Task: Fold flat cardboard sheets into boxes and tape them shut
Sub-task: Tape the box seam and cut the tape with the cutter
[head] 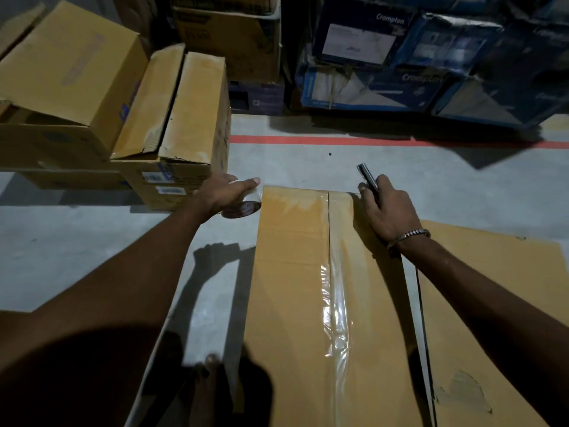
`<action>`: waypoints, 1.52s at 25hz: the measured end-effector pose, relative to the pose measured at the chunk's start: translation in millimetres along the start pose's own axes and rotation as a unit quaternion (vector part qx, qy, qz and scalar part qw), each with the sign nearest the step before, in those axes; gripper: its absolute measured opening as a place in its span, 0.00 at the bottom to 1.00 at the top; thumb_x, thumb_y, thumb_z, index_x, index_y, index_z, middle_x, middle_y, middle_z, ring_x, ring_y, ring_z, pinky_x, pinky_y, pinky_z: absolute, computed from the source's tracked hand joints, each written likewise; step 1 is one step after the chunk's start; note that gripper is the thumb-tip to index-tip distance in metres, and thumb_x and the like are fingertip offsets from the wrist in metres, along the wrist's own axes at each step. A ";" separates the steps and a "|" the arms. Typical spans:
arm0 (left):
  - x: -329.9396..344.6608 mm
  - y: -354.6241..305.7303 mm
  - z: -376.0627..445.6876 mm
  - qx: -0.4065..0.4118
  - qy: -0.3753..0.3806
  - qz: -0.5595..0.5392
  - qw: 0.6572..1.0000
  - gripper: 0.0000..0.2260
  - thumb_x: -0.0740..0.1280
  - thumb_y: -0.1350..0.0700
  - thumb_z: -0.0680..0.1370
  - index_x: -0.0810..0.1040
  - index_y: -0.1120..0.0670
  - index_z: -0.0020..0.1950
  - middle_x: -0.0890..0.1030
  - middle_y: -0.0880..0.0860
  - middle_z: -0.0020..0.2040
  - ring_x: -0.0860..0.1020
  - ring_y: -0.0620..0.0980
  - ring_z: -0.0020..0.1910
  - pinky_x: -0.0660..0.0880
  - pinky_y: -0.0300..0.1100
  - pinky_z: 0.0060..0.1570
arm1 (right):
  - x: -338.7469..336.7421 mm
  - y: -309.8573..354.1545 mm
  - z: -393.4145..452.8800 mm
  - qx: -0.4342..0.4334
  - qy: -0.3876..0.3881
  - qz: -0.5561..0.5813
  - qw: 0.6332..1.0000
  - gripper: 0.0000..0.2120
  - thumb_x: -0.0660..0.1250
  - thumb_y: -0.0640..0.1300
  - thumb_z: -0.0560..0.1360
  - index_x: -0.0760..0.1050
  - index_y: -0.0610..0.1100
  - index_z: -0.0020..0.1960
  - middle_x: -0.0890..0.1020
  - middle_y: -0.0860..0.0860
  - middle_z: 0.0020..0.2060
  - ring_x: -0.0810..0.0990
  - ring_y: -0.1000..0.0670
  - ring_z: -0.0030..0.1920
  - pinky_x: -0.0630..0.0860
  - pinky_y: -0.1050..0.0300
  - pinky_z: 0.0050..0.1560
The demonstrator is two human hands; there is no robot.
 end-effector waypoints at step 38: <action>-20.8 -9.9 11.7 0.137 -0.056 0.281 0.948 0.08 0.68 0.46 0.79 0.86 0.42 0.54 0.83 0.47 0.62 0.74 0.54 0.68 0.57 0.59 0.67 | 39.2 141.4 -109.9 0.316 0.242 0.657 0.641 0.15 0.59 0.32 0.84 0.71 0.36 0.69 0.85 0.36 0.57 0.87 0.44 0.47 0.85 0.54 0.41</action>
Point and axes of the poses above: each hand's wrist, its own z-axis towards the middle knuckle, its own x-axis out of the palm, y = z × x, the point moved 2 cm from there along z, towards the middle knuckle
